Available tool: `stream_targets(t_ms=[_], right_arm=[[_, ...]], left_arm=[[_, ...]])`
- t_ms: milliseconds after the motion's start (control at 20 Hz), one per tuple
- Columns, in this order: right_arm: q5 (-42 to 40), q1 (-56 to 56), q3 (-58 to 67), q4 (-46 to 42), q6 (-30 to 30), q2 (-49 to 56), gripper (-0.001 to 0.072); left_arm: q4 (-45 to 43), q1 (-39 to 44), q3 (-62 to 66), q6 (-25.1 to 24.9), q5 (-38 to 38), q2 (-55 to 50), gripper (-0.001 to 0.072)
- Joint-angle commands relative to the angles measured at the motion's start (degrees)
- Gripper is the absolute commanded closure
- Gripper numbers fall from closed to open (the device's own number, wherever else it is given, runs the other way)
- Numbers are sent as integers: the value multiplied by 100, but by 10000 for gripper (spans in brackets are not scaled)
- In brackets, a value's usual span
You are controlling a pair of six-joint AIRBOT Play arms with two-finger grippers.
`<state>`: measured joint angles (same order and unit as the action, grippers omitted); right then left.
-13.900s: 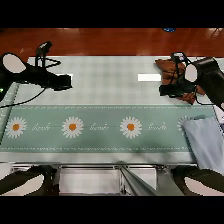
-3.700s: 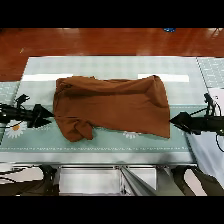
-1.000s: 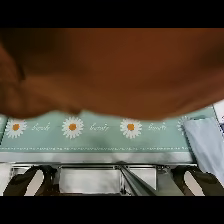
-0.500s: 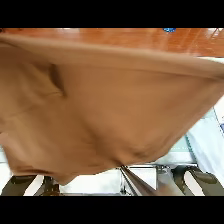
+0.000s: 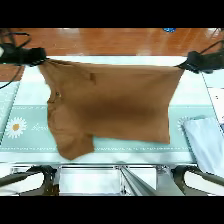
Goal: Fold the shirts.
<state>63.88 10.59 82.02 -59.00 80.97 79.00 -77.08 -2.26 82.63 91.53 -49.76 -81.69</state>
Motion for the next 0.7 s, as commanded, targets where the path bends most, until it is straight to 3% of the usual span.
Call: stream_targets(t_ms=[0,250,450,550,650], right_arm=[[-516,2,988,219,-7,1655,685],[-326,2,1742,232,236,2559,684],[791,146,1740,114,59,2378,684],[1504,103,1604,-181,-26,2374,684],[1611,-20,1156,-507,-22,2376,684]], left_arm=[[603,2,1241,31,90,-1786,691],[988,-48,2922,28,-1606,-3121,691],[962,-258,3156,-758,-3058,-2922,691],[835,-332,3064,-796,-3740,-2896,691],[769,-304,2638,-791,-3958,-2900,691]])
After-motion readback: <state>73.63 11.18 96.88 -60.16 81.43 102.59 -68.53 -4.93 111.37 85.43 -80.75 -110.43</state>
